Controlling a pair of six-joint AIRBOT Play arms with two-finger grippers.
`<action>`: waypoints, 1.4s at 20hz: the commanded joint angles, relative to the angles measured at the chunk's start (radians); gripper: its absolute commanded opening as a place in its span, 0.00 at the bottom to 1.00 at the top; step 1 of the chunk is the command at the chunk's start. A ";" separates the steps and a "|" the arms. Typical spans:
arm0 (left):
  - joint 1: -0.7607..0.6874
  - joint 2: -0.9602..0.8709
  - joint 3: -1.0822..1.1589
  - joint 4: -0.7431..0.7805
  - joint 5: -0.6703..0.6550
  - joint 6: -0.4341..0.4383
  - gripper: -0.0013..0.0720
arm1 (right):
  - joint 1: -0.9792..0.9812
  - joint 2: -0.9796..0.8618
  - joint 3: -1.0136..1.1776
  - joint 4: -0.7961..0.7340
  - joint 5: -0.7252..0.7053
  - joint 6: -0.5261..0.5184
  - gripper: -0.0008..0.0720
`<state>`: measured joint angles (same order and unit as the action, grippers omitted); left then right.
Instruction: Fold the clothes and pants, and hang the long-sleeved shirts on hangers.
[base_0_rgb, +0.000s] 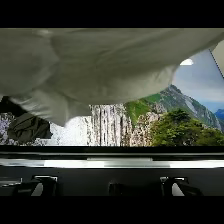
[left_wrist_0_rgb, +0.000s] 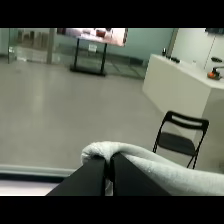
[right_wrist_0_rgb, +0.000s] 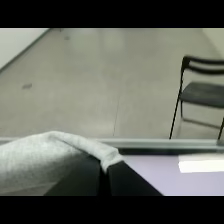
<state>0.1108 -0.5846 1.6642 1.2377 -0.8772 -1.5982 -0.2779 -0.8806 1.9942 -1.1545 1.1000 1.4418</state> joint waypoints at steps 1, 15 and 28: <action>0.006 0.026 0.083 -0.008 0.076 -0.026 0.04 | 0.001 0.099 0.053 -0.103 -0.054 0.069 0.06; 0.006 -0.394 -0.189 0.007 -0.227 -0.026 0.05 | 0.009 -0.338 -0.293 -0.194 0.395 0.072 0.06; -0.049 -1.057 -0.319 -0.333 0.476 0.107 0.05 | 0.103 -0.839 -0.492 -0.073 -0.538 0.287 0.06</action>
<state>0.0883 -1.5486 1.2995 0.9401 -0.6014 -1.5185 -0.1783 -1.6917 1.5078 -1.2739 0.8097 1.6909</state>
